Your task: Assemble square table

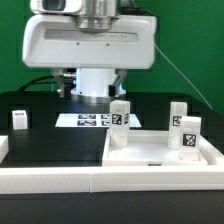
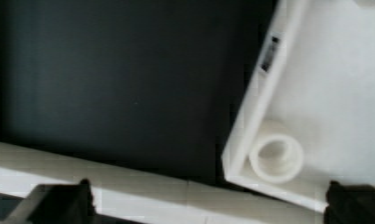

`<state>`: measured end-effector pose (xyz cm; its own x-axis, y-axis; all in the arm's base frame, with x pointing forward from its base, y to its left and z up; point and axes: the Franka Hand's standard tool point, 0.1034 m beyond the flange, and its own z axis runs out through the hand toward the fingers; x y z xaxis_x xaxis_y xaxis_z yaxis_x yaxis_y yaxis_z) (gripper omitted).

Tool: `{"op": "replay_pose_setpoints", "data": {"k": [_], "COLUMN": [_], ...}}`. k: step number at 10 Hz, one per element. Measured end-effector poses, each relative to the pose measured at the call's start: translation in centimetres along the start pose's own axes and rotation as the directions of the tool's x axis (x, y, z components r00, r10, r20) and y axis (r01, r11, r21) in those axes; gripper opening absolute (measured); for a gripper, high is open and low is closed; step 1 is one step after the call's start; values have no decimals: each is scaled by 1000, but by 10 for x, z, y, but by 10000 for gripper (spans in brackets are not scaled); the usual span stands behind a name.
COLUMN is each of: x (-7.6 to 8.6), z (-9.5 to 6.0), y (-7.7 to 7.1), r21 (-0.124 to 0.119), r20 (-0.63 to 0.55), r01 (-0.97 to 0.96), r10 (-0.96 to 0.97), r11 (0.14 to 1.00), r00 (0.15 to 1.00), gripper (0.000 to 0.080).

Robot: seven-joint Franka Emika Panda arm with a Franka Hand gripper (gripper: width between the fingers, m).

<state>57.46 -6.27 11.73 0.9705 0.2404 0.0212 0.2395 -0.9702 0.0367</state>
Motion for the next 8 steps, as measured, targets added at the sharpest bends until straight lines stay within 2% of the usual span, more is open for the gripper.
{"op": "replay_pose_setpoints", "data": {"k": [1, 4, 5, 6, 8], "x": [-6, -5, -13, -36, -90], "z": [4, 4, 5, 7, 21], "y": [6, 4, 4, 11, 32], "r21": [5, 2, 7, 20, 14], "r20": [13, 10, 12, 24, 21], "r01": [42, -8, -11, 1, 53], "r10": [-42, 8, 11, -2, -53], "r11": [999, 1000, 1000, 1000, 999], "r00": [999, 1000, 1000, 1000, 998], "gripper": [649, 649, 649, 649, 649]}}
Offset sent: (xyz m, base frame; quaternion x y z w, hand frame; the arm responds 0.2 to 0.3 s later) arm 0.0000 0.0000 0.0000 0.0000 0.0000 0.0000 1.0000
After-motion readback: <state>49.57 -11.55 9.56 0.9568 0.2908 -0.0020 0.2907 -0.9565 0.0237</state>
